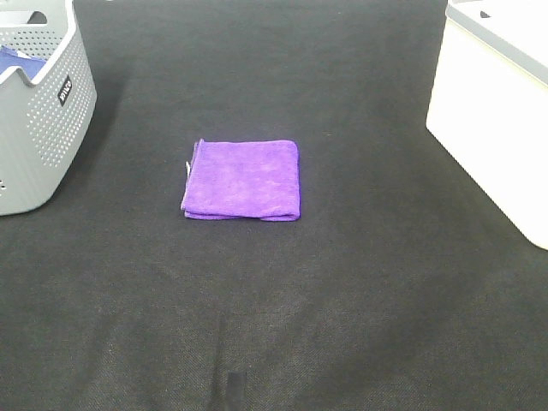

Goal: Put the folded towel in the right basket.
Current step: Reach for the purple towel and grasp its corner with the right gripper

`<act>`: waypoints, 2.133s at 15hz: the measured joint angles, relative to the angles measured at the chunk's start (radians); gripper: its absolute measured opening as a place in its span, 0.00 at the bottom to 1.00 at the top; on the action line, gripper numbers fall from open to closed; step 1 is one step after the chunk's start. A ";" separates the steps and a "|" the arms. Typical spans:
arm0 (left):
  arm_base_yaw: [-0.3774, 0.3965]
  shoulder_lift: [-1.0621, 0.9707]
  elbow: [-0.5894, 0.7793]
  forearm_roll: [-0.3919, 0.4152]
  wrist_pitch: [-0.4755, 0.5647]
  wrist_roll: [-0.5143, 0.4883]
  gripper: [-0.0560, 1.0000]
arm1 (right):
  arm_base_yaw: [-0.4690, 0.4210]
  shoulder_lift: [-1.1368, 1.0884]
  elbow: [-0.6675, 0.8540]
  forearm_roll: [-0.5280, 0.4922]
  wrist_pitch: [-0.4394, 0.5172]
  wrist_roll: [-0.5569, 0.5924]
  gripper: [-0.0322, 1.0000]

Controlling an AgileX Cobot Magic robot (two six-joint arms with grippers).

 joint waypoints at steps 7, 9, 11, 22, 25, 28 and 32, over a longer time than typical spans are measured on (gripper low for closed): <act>0.000 0.000 0.000 0.000 0.000 0.000 0.99 | 0.000 0.000 0.000 -0.027 0.000 0.050 0.98; 0.000 0.000 0.000 0.000 0.000 0.000 0.99 | 0.000 0.000 0.000 -0.030 0.000 0.052 0.98; 0.000 0.000 0.000 0.000 0.000 0.000 0.99 | 0.000 0.000 0.000 -0.031 0.000 0.052 0.98; 0.000 0.000 0.000 0.000 0.000 0.000 0.99 | 0.000 0.000 0.000 -0.047 0.000 0.052 0.98; 0.000 0.000 0.000 0.000 0.000 0.000 0.99 | 0.000 0.000 0.000 -0.052 0.000 0.052 0.98; 0.000 0.000 0.000 0.000 0.000 0.000 0.99 | 0.000 0.000 0.000 -0.052 0.000 0.052 0.98; 0.000 0.000 0.000 0.000 0.000 0.000 0.99 | 0.000 0.000 0.000 -0.055 0.000 0.052 0.98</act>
